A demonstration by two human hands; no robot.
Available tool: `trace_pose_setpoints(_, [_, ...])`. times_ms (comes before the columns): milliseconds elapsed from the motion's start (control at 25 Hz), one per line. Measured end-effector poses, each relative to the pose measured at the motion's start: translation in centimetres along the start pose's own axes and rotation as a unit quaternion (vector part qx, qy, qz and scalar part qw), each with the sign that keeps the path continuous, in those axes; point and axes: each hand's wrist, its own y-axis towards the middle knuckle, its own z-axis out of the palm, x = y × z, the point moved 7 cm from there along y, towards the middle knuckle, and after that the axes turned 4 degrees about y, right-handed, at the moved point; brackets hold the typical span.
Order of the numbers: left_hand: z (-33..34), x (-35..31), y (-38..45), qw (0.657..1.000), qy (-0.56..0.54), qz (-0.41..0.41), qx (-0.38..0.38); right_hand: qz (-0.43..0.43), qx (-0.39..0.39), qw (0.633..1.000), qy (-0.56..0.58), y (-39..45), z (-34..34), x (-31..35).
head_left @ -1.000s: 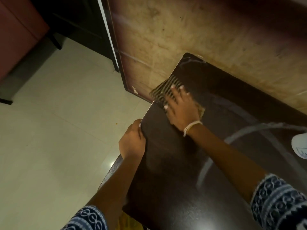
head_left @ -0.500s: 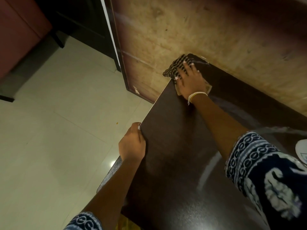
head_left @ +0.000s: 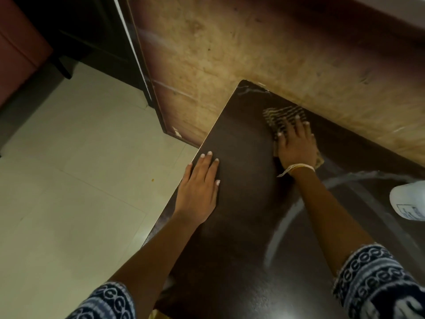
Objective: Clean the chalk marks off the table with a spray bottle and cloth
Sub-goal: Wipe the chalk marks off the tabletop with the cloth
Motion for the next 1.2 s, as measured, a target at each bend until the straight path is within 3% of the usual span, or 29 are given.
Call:
trace_pose_setpoints(160, [1.3, -2.5, 3.2, 1.000, -0.009, 0.017, 0.024, 0.266, -0.037, 0.962, 0.037, 0.0, -1.3, -7.3])
trace_pose_setpoints(240, [1.8, -2.7, 3.1, 1.000, 0.005, 0.008, 0.017, 0.299, -0.031, 0.953, 0.042, -0.3, -0.8, -5.3])
trace_pose_setpoints(320, [1.8, -2.6, 2.9, 1.000, 0.007, 0.004, 0.005, 0.183, -0.018, 0.982, 0.032, 0.2, 0.2, -0.1])
trace_pose_setpoints(400, [1.6, -2.8, 2.9, 1.000, 0.003, 0.006, -0.002, -0.036, 0.022, 0.999, 0.006, -0.2, 1.8, 6.8])
trace_pose_setpoints(480, [1.5, -2.7, 3.0, 1.000, -0.004, 0.003, -0.003, -0.240, 0.085, 0.967, -0.026, -0.7, 2.9, 11.2])
trace_pose_setpoints(520, [1.5, -2.7, 3.0, 1.000, -0.007, 0.001, -0.003, -0.295, 0.092, 0.950, -0.037, 0.5, 2.6, 11.3])
trace_pose_setpoints(600, [1.6, -2.7, 3.1, 1.000, -0.009, 0.003, -0.001, -0.250, 0.069, 0.965, -0.038, 4.4, 1.4, 7.7])
trace_pose_setpoints(720, [1.6, -2.6, 3.3, 1.000, -0.019, -0.002, -0.003, -0.029, 0.010, 1.000, -0.003, 6.5, -0.1, 0.2])
trace_pose_setpoints(800, [1.5, -2.7, 3.3, 1.000, -0.021, -0.007, -0.010, 0.061, -0.018, 0.998, 0.011, 5.5, 0.4, 0.4])
trace_pose_setpoints(880, [1.5, -2.8, 3.2, 1.000, -0.021, -0.007, -0.019, 0.087, -0.008, 0.996, 0.037, 5.5, 1.2, 4.0])
trace_pose_setpoints(920, [1.5, -2.8, 3.3, 1.000, -0.023, -0.006, -0.020, 0.056, 0.012, 0.998, 0.038, 5.7, 1.7, 6.3])
trace_pose_setpoints(1000, [1.4, -2.5, 3.4, 0.999, -0.030, -0.009, -0.026, -0.084, 0.054, 0.995, 0.006, 5.5, 2.4, 10.9])
trace_pose_setpoints(1120, [1.2, -2.3, 3.4, 0.999, -0.035, -0.006, -0.028, -0.263, 0.112, 0.958, -0.032, 3.1, 3.1, 11.9])
trace_pose_setpoints(1200, [1.1, -2.5, 3.3, 0.999, -0.035, 0.000, -0.035, -0.252, 0.078, 0.964, -0.030, 3.8, 1.9, 7.7])
